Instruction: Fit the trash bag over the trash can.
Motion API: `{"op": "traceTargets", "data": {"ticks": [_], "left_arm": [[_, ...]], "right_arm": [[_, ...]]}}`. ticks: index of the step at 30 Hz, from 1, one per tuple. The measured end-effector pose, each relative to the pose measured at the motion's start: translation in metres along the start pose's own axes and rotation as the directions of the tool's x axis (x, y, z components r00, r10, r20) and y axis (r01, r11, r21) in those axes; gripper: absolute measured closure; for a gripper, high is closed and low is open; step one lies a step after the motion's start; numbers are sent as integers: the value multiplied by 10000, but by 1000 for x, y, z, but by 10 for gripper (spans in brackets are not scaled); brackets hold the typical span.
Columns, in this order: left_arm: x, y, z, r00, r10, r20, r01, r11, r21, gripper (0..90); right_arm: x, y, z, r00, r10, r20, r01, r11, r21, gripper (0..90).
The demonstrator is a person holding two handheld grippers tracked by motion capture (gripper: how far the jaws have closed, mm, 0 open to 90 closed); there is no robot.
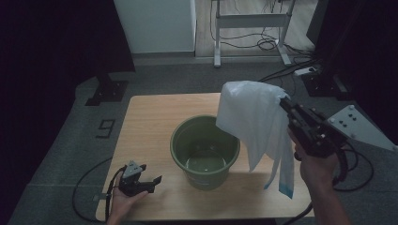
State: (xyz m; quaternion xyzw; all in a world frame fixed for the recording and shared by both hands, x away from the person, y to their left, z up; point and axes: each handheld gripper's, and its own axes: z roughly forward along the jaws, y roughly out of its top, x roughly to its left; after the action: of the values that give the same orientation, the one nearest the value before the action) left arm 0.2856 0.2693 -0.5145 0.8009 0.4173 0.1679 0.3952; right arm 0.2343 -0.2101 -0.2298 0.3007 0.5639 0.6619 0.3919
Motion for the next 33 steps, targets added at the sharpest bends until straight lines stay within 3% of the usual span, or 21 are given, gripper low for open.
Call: {"op": "traceTargets", "data": {"ticks": [10, 22, 33], "left_arm": [[1, 0, -1, 10000, -17, -5, 17, 10000, -37, 153], [2, 0, -1, 10000, -30, -32, 30, 10000, -20, 153], [3, 0, -4, 10000, -83, -32, 83, 9999, -98, 153]], "right_arm": [[19, 4, 14, 9981, -185, -580, 194, 9997, 150, 887], [22, -38, 41, 9973, -29, -739, 129, 9908, 1345, 888], [30, -74, 50, 9970, 52, -774, 95, 9822, 1876, 888]]}}
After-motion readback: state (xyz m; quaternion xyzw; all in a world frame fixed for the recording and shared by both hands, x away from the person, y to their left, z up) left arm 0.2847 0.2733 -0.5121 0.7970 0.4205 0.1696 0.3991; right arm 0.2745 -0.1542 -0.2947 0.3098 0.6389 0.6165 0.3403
